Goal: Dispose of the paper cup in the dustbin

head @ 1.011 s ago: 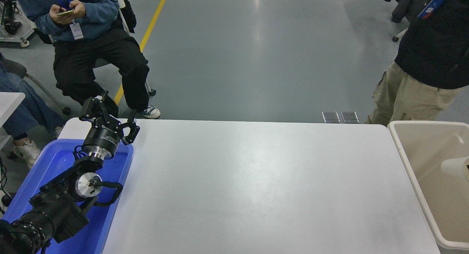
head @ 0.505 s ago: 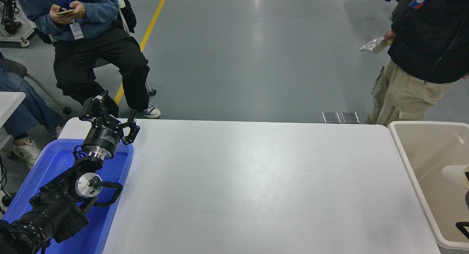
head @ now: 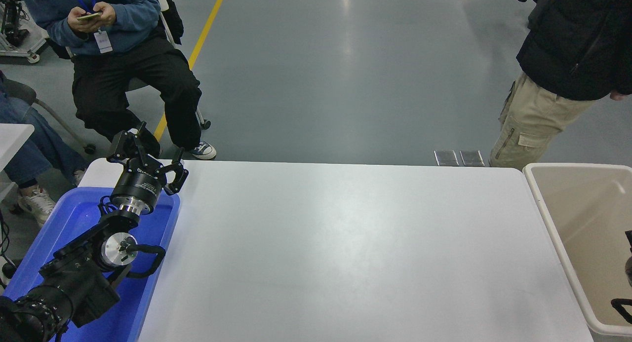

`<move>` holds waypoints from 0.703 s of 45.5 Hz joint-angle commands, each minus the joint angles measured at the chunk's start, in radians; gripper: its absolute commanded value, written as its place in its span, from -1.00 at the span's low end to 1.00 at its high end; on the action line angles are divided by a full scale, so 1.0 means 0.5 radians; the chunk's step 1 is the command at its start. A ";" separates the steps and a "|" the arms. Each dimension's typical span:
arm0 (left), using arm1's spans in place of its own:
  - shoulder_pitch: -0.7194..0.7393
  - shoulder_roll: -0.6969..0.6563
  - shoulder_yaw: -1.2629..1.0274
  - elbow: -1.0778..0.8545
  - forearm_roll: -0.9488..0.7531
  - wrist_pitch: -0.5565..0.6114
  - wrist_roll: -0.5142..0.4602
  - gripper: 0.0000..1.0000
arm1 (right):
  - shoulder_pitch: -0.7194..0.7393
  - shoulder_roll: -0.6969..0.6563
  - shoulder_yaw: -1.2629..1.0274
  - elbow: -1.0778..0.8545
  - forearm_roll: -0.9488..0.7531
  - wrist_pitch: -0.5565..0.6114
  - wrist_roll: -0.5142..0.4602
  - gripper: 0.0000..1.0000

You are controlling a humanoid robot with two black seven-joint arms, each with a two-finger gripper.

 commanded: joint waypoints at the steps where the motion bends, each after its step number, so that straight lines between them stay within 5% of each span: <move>1: 0.000 0.000 0.000 0.000 0.000 0.000 0.000 1.00 | 0.018 -0.010 -0.001 -0.005 0.000 0.010 -0.001 0.98; 24: 0.000 0.000 0.000 0.000 0.000 0.000 0.000 1.00 | 0.088 -0.025 0.017 -0.008 0.006 0.038 0.017 0.98; 32: 0.000 0.000 0.000 0.000 0.000 0.000 0.000 1.00 | 0.147 -0.206 0.167 0.019 0.120 0.210 0.023 0.98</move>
